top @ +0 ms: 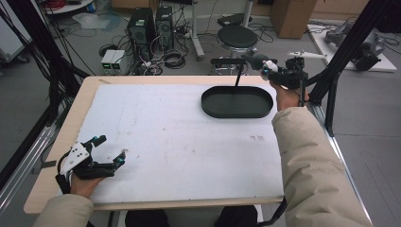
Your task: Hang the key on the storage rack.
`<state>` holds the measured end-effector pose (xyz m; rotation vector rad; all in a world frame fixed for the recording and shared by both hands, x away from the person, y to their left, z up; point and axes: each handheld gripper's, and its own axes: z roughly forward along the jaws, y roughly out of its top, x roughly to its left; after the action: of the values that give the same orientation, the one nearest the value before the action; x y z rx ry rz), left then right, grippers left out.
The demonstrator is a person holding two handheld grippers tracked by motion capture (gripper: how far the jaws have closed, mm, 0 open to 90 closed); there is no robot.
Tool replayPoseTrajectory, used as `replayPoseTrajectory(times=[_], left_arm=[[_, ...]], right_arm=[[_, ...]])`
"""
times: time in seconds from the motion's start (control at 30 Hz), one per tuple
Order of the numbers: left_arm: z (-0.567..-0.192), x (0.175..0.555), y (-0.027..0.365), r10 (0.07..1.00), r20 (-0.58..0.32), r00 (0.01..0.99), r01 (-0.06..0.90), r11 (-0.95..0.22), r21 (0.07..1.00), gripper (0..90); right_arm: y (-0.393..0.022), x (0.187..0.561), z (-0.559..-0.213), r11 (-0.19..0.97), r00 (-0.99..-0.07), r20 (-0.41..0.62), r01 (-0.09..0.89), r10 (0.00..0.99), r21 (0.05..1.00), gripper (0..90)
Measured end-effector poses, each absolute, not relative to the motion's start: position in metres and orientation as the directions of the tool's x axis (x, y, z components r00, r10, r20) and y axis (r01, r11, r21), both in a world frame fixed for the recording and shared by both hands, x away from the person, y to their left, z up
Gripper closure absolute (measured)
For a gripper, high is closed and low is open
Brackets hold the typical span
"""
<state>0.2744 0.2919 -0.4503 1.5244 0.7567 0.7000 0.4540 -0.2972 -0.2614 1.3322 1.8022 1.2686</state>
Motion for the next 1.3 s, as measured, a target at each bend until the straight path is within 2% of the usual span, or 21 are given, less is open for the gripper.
replayPoseTrajectory(times=[1.3], left_arm=[[-0.45,0.274,0.291,0.793,0.012,0.609,0.061,-0.061,0.996,1.7]], right_arm=[[-0.276,0.45,-0.299,0.089,-0.386,0.121,0.482,0.914,0.872,57.7]])
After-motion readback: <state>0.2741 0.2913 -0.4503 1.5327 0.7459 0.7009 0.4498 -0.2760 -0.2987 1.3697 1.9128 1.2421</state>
